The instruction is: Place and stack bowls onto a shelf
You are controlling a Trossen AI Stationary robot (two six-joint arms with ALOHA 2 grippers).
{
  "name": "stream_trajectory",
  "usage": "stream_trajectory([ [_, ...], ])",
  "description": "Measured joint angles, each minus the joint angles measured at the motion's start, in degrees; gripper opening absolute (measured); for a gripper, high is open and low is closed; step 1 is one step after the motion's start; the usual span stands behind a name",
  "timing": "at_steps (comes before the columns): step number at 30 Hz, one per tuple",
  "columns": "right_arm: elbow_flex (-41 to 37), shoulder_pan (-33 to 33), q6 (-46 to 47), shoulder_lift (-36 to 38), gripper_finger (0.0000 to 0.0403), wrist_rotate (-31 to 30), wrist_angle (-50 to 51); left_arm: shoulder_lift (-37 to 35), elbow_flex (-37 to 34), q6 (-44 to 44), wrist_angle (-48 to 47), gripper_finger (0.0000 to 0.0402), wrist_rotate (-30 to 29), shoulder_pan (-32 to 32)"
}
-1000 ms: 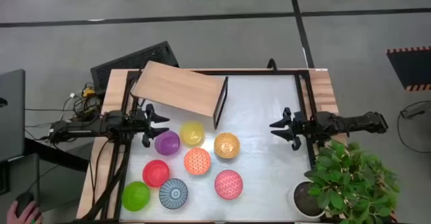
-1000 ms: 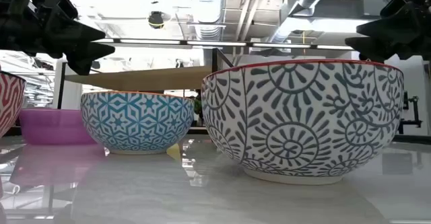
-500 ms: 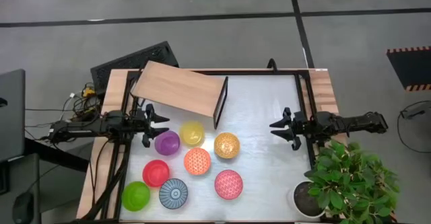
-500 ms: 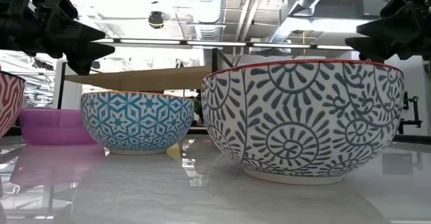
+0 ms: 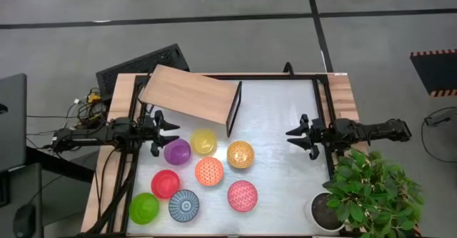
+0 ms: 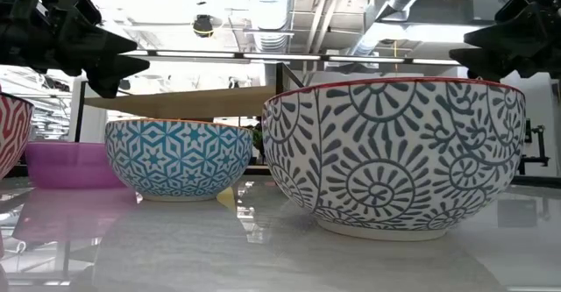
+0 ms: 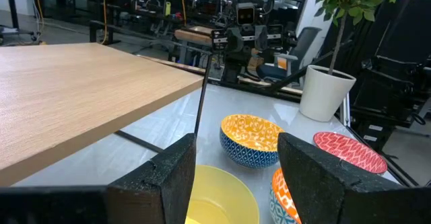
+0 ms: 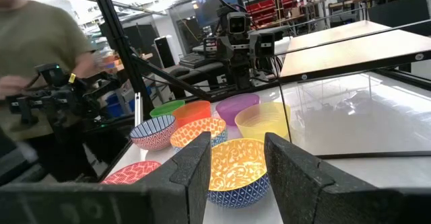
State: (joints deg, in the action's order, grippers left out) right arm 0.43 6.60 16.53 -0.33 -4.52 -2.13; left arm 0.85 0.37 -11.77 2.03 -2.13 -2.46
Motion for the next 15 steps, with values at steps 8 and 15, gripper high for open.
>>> stream_trajectory([
  [8,0.01,0.01,0.0,0.01,0.0164,-0.01,0.0,0.01,0.01,-0.24,0.01,0.0196,0.0,0.0],
  [15,0.01,0.01,0.0,0.0,0.0164,-0.01,0.0,0.01,0.0,-9.99,0.42,0.0196,-0.82,0.02],
])
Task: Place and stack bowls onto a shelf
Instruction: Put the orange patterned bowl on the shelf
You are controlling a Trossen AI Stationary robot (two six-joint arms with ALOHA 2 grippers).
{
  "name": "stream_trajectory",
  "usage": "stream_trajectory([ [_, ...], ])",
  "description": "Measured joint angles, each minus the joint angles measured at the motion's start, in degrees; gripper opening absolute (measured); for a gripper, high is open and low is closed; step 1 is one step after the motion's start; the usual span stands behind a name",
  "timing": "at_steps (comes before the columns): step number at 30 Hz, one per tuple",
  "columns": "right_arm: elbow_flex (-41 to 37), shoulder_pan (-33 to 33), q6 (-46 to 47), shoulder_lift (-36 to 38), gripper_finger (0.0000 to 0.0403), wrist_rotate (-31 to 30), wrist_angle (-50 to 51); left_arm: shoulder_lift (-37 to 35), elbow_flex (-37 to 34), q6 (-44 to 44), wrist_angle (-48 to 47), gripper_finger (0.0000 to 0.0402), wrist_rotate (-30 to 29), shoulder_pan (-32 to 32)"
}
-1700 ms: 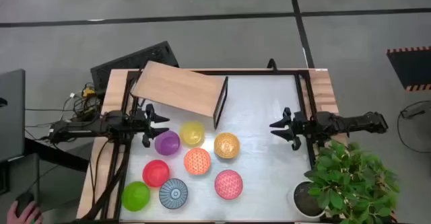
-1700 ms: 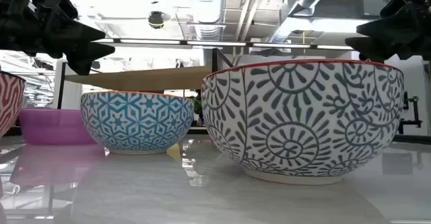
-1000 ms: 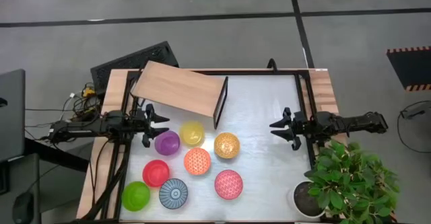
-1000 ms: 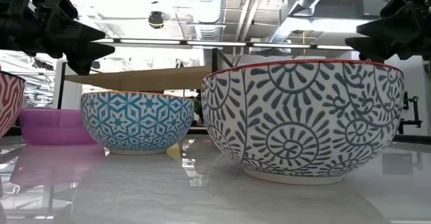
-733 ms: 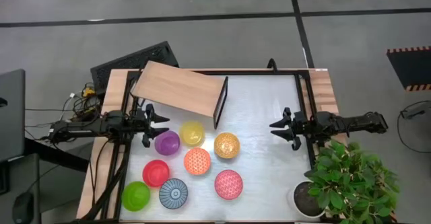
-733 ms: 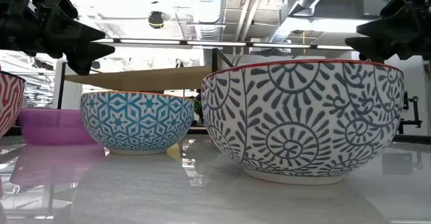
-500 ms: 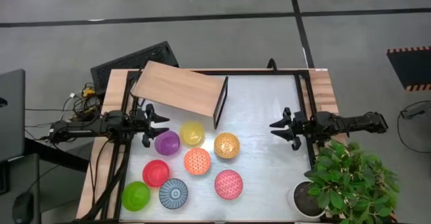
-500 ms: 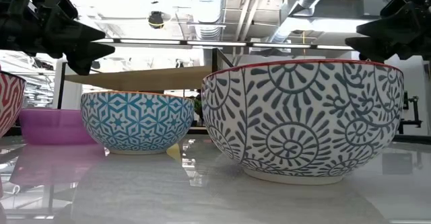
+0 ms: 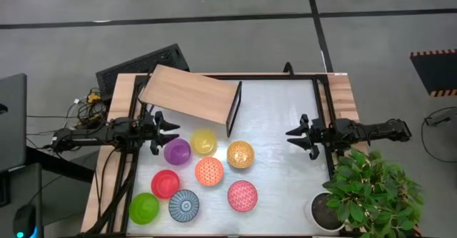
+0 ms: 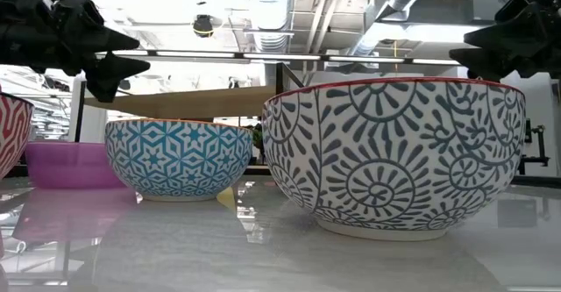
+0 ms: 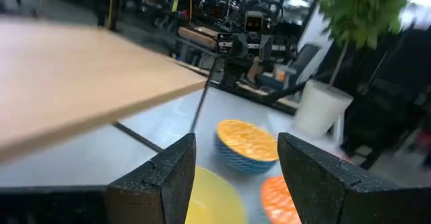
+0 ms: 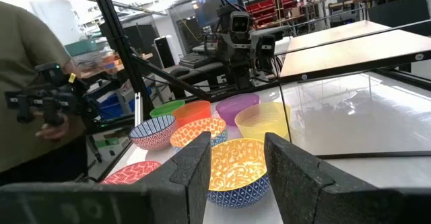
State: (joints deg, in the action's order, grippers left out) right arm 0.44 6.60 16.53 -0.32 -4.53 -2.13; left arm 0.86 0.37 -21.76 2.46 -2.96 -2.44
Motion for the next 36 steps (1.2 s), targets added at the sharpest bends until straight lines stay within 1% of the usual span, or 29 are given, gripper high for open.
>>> stream_trajectory([
  [2,-0.01,0.0,0.0,0.0,0.0164,-0.01,0.0,0.0,0.01,-4.93,-0.41,0.0196,1.04,0.0],
  [4,-0.01,-0.01,0.0,0.0,0.0164,0.01,0.0,0.0,-0.01,-7.93,-0.45,0.0196,1.35,0.0],
  [5,0.0,0.01,0.0,0.0,0.0164,0.01,0.0,0.0,0.0,-8.51,-0.25,0.0196,0.75,0.0],
  [8,0.0,-0.01,0.0,0.01,0.0164,-0.01,0.0,0.01,-0.01,-8.04,0.54,0.0196,-4.15,-0.07],
  [9,-0.01,0.0,0.0,-0.01,0.0164,-0.01,0.0,0.0,-0.01,-8.3,1.45,0.0196,-4.95,-0.09],
  [13,-0.01,-0.01,0.0,0.01,0.0164,-0.01,0.0,0.46,0.05,-13.78,8.85,0.0196,-4.88,-0.09],
  [16,-0.01,0.0,0.0,0.01,0.0164,-0.01,0.0,1.34,2.14,-18.32,7.5,0.0196,-4.84,0.08],
  [18,-0.01,-0.01,0.0,-0.01,0.0164,0.0,0.0,2.75,5.43,-19.29,8.11,0.0196,-4.42,0.43],
  [20,-0.01,-0.01,0.0,0.01,0.0164,-0.01,0.0,5.41,9.51,-19.38,8.04,0.0196,-5.36,0.94],
  [23,-0.01,-0.01,0.0,0.01,0.0164,-0.01,0.0,12.37,16.65,-19.34,7.12,0.0196,-7.96,1.75],
  [26,0.0,-0.01,0.0,0.01,0.0164,-0.01,0.0,20.51,25.79,-17.19,4.22,0.0196,-7.98,2.39],
  [29,0.01,-0.01,0.0,0.01,0.0164,-0.01,0.0,29.32,35.32,-17.0,-4.63,0.0196,-7.74,2.9],
  [33,-0.01,-0.01,0.0,0.01,0.0164,-0.01,-0.03,40.11,47.96,-17.19,-18.33,0.0196,-4.81,3.39],
  [36,0.01,-0.01,0.02,0.01,0.0164,0.01,-0.39,47.01,55.94,-19.5,-26.64,0.0196,-3.14,3.41],
])
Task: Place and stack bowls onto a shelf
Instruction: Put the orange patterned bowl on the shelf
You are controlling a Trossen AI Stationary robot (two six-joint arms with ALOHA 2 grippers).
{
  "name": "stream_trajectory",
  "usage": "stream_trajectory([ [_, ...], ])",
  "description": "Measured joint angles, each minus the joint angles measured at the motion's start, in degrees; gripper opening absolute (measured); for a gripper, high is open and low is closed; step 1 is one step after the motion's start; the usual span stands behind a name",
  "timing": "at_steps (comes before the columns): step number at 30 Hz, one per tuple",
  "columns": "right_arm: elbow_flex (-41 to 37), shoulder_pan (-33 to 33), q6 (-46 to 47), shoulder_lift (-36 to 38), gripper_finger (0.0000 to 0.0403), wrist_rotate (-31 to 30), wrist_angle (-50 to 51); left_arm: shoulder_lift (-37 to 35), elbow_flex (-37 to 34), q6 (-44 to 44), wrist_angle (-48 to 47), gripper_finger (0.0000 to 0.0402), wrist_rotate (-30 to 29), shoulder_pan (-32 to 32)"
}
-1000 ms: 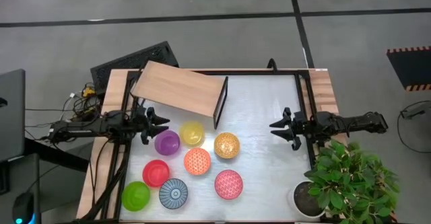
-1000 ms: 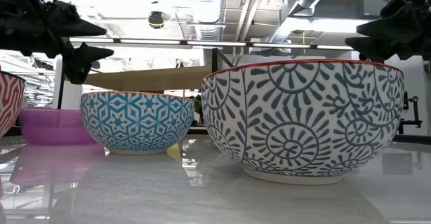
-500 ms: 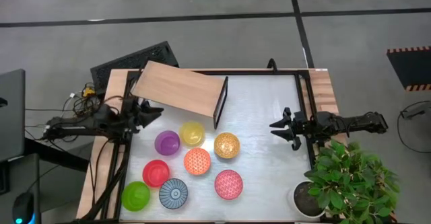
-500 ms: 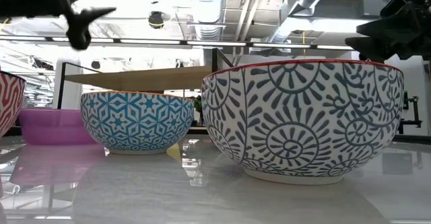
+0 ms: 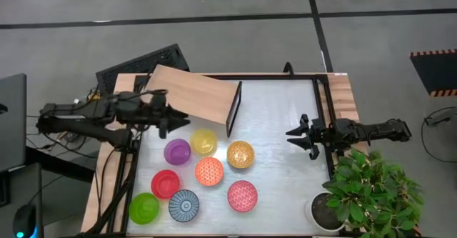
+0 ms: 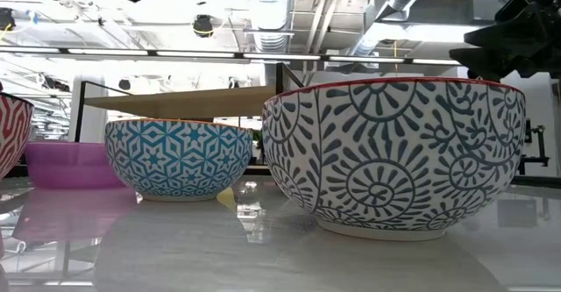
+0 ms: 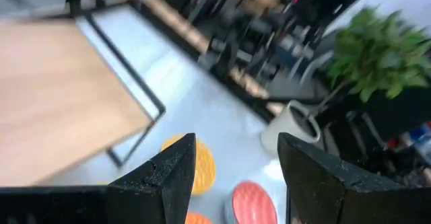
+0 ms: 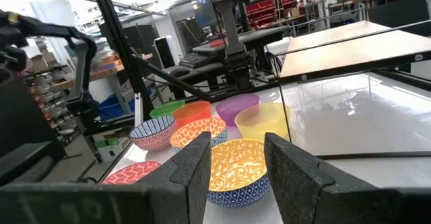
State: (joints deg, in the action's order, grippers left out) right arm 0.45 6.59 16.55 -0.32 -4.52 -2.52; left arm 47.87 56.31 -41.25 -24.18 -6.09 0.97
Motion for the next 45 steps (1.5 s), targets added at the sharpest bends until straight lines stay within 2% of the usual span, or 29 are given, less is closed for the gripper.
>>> stream_trajectory([
  [3,0.0,0.39,4.8,0.0,0.0164,-0.02,-0.57,5.64,6.08,0.04,-4.92,0.0196,2.22,-0.03],
  [6,0.0,0.8,17.67,0.0,0.0164,-0.02,-2.44,9.55,9.91,2.11,-6.52,0.0196,2.79,0.0],
  [11,0.0,0.81,29.77,0.0,0.0164,-0.04,-3.54,13.16,13.08,4.59,-5.88,0.0196,2.94,-0.04],
  [15,0.0,0.76,36.08,0.0,0.0164,-0.11,-3.33,13.84,13.58,5.2,-6.12,0.0196,5.83,-0.04],
  [24,0.17,0.76,37.09,0.0,0.0164,-3.55,-4.81,15.31,13.62,1.11,-15.76,0.0196,6.74,0.55],
  [31,3.97,0.76,28.82,0.0,0.0164,-10.08,-5.45,21.33,13.62,-0.74,-17.17,0.0196,14.38,4.87],
  [37,7.07,0.76,20.95,0.0,0.0164,-10.8,-4.99,26.15,13.62,-0.59,-17.71,0.0196,17.31,6.35],
  [39,7.34,0.76,20.79,0.0,0.0164,-10.8,-4.71,27.66,13.62,1.54,-18.57,0.0196,16.59,6.64],
  [45,7.34,0.76,20.9,-0.01,0.0164,-10.77,0.34,33.48,13.62,6.84,-22.37,0.0196,9.4,7.47],
])
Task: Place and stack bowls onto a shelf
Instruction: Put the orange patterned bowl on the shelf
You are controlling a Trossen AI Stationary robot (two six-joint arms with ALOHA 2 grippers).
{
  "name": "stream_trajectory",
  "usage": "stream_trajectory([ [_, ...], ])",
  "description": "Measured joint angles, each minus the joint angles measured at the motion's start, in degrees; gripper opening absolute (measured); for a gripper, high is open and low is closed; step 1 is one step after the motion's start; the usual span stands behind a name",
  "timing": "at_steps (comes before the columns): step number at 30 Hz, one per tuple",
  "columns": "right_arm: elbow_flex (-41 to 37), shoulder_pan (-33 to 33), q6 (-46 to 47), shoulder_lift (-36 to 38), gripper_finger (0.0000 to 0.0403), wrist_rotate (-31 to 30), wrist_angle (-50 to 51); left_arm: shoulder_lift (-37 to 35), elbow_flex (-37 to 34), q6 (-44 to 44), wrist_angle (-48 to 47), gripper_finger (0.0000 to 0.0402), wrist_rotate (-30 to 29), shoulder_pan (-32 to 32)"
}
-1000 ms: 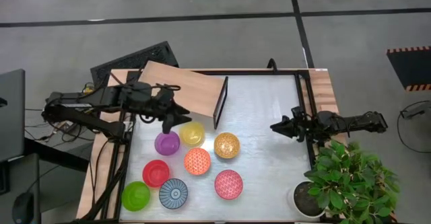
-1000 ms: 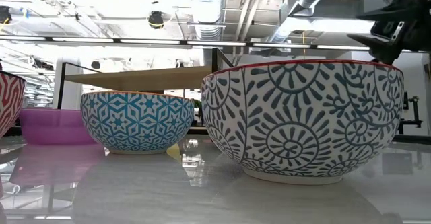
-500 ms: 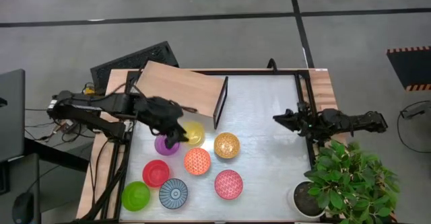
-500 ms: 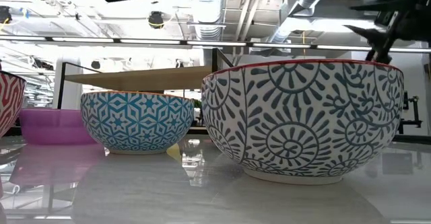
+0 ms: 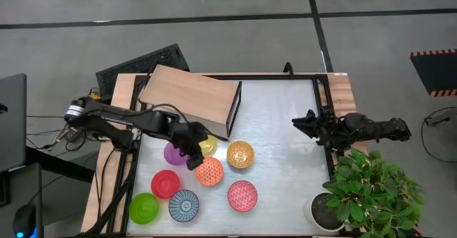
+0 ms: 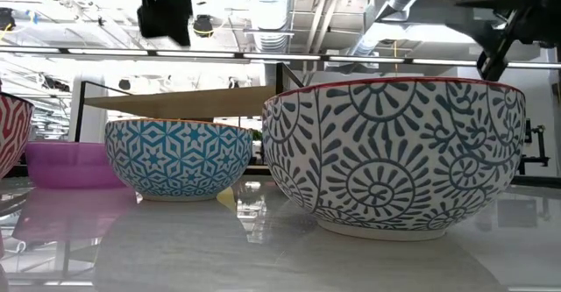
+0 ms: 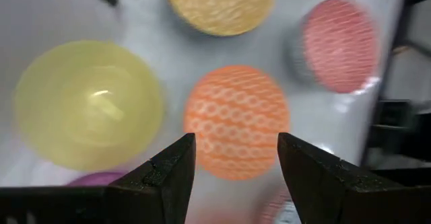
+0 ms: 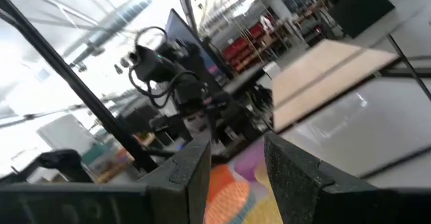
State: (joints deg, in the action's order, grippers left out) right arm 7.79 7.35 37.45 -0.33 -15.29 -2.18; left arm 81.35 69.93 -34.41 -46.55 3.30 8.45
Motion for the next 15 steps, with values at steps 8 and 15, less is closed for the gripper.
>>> stream_trajectory([
  [8,0.07,0.0,0.03,0.01,0.0164,0.09,2.93,8.84,0.0,-3.57,-1.7,0.0196,-2.56,0.95],
  [15,0.09,0.0,0.17,0.0,0.0164,0.13,4.53,13.6,0.0,-17.15,-6.76,0.0196,-4.94,4.22],
])
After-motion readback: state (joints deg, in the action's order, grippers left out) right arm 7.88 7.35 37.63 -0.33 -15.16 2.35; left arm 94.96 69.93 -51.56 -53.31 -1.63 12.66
